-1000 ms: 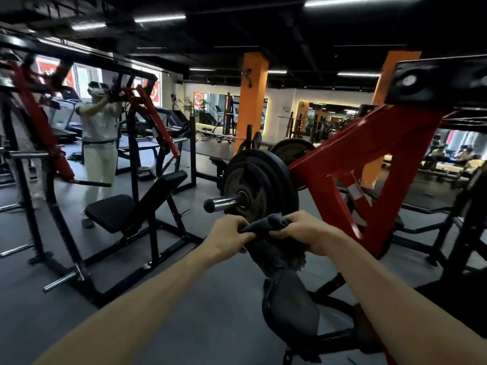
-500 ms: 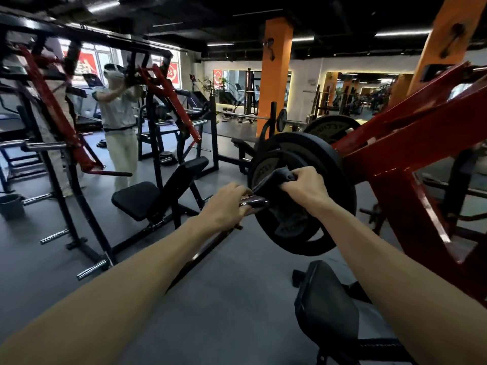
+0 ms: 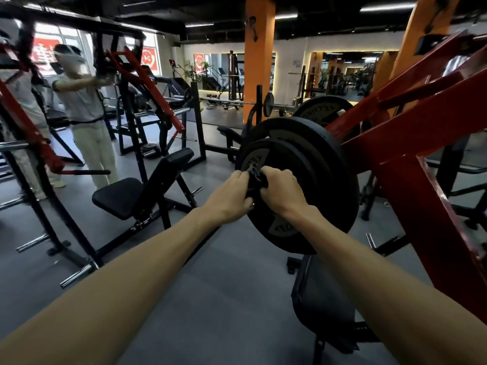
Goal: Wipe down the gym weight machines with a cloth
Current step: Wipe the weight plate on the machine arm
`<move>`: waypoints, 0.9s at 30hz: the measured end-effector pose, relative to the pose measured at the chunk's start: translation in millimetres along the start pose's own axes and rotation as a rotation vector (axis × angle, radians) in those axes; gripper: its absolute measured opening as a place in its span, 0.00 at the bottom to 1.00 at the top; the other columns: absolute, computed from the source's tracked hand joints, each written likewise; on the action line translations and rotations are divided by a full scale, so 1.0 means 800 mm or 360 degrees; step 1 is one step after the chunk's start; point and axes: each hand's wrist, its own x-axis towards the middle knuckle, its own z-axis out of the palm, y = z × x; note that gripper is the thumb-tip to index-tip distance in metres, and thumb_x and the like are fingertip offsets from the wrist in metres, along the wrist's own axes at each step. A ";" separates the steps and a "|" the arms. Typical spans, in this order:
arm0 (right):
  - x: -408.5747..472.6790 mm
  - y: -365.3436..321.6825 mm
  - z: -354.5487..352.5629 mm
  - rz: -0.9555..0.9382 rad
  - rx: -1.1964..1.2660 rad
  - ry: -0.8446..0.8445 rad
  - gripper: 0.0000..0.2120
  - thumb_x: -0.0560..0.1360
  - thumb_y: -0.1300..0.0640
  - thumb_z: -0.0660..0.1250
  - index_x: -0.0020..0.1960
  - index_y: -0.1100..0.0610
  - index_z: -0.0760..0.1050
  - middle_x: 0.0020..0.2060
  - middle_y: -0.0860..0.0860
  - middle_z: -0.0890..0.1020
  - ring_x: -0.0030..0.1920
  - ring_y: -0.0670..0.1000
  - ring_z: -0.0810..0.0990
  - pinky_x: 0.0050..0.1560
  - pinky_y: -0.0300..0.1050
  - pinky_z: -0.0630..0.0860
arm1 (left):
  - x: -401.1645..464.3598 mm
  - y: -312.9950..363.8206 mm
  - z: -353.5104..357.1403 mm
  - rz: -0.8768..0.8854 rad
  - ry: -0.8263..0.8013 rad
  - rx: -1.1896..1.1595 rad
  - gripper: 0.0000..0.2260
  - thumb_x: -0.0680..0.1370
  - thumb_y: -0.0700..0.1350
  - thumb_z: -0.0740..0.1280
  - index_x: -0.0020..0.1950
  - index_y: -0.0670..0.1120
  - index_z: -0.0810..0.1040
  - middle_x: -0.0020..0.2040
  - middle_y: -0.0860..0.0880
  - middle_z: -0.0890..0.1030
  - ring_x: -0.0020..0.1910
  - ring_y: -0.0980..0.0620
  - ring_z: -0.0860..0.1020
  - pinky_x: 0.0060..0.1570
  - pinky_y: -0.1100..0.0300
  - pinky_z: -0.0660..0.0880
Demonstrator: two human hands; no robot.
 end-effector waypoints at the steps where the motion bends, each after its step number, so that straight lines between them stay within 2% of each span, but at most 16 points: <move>1: 0.000 0.002 0.001 -0.0001 0.0043 -0.0030 0.02 0.74 0.62 0.64 0.46 0.58 0.73 0.39 0.56 0.80 0.42 0.62 0.79 0.40 0.53 0.77 | 0.002 0.000 0.002 0.0009 0.0022 -0.0011 0.13 0.76 0.42 0.66 0.59 0.43 0.71 0.56 0.44 0.73 0.51 0.43 0.76 0.52 0.45 0.76; 4: 0.002 0.006 0.000 0.0051 0.0167 -0.0055 0.02 0.74 0.60 0.64 0.46 0.56 0.74 0.39 0.54 0.81 0.41 0.59 0.80 0.43 0.54 0.79 | 0.008 -0.002 0.007 0.0032 0.0076 -0.0058 0.10 0.76 0.42 0.66 0.55 0.44 0.69 0.53 0.45 0.72 0.46 0.45 0.74 0.47 0.46 0.76; 8: 0.003 0.006 0.001 0.0119 0.0237 -0.0055 0.02 0.73 0.60 0.64 0.45 0.56 0.74 0.38 0.53 0.81 0.41 0.57 0.80 0.44 0.55 0.80 | 0.013 -0.005 0.011 0.0074 0.0125 -0.0101 0.11 0.75 0.42 0.66 0.56 0.44 0.69 0.53 0.46 0.72 0.46 0.45 0.73 0.43 0.50 0.74; 15: -0.004 -0.009 0.009 0.0259 0.0272 0.0001 0.06 0.74 0.62 0.64 0.48 0.55 0.76 0.40 0.51 0.82 0.43 0.53 0.80 0.46 0.54 0.80 | 0.018 -0.017 0.009 0.0171 0.0112 -0.0202 0.12 0.76 0.41 0.66 0.58 0.42 0.70 0.52 0.48 0.68 0.48 0.45 0.73 0.46 0.50 0.73; 23: -0.016 -0.052 0.018 0.0471 0.0145 0.0029 0.10 0.74 0.63 0.64 0.54 0.54 0.78 0.46 0.53 0.83 0.46 0.55 0.81 0.48 0.55 0.80 | 0.006 -0.042 -0.006 0.0352 -0.0024 -0.0308 0.13 0.78 0.41 0.66 0.61 0.37 0.70 0.59 0.40 0.70 0.53 0.39 0.75 0.55 0.44 0.75; 27: -0.026 -0.077 0.019 0.0543 0.0126 0.0008 0.09 0.77 0.60 0.62 0.54 0.55 0.79 0.46 0.53 0.83 0.46 0.53 0.81 0.49 0.53 0.80 | -0.004 -0.057 -0.010 0.0426 0.0004 -0.0397 0.14 0.79 0.41 0.66 0.61 0.36 0.70 0.60 0.40 0.69 0.52 0.40 0.75 0.55 0.49 0.74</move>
